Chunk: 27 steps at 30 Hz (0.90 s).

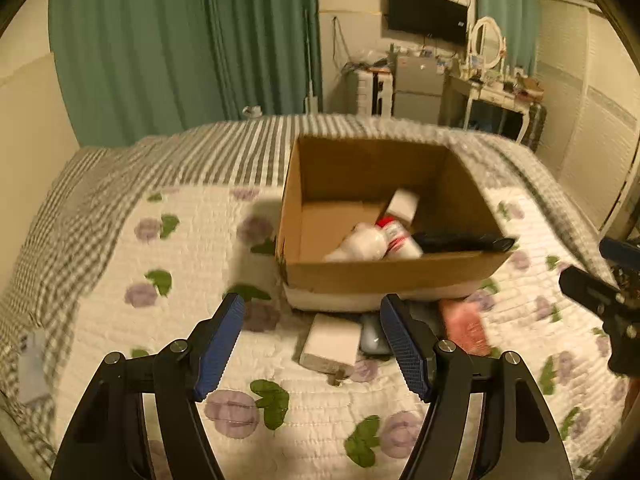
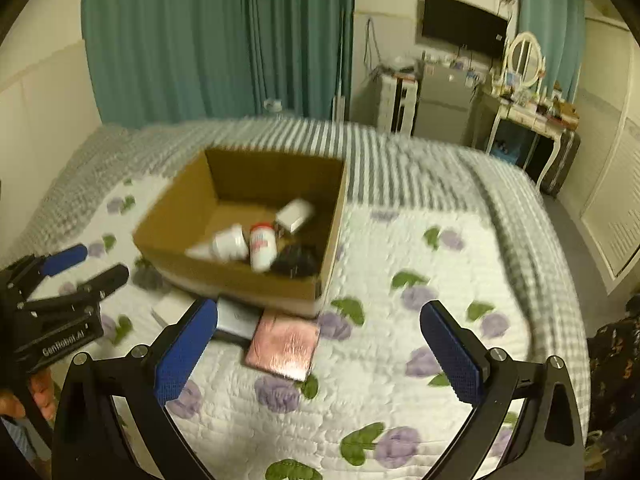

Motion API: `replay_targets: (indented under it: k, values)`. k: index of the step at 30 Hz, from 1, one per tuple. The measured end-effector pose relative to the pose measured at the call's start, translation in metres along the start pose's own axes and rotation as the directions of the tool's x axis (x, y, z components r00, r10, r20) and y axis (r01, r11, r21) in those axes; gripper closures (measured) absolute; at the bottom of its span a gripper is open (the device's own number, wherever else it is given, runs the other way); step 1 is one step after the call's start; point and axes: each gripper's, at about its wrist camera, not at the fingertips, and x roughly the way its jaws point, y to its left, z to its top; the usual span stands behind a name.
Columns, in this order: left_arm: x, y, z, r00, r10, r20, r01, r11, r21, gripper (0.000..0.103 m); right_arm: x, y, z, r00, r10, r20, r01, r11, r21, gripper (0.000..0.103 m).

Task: Organize rigid objects
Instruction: 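Grasp the white plug charger with the left gripper while the right gripper grasps the pink rose case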

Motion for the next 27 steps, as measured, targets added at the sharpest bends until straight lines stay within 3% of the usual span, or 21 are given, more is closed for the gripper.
replay_targets:
  k: [12, 17, 20, 24, 27]
  values:
    - [0.056, 0.007, -0.026, 0.993, -0.037, -0.112, 0.037, 0.999, -0.004, 0.030, 0.107, 0.016, -0.039, 0.974, 0.094, -0.205, -0.083, 0.995, 0.062, 0.001]
    - [0.067, 0.004, -0.030, 0.988, -0.053, -0.148, 0.054, 0.999, -0.003, 0.030, 0.127, 0.016, -0.048, 0.967, 0.065, -0.246, -0.052, 0.997, 0.058, 0.001]
    - [0.071, -0.001, -0.035, 0.983, -0.062, -0.171, 0.065, 0.998, 0.012, 0.030, 0.134, 0.018, -0.052, 0.962, 0.064, -0.264, -0.054, 0.998, 0.044, 0.006]
    - [0.076, -0.007, -0.038, 0.981, -0.052, -0.189, 0.060, 0.998, 0.036, 0.030, 0.137, 0.018, -0.054, 0.952, 0.109, -0.287, -0.097, 0.994, 0.056, 0.030]
    - [0.084, -0.010, -0.042, 0.975, -0.037, -0.219, 0.048, 0.998, 0.047, 0.030, 0.133, 0.019, -0.055, 0.956, 0.097, -0.276, -0.088, 0.995, 0.045, 0.032]
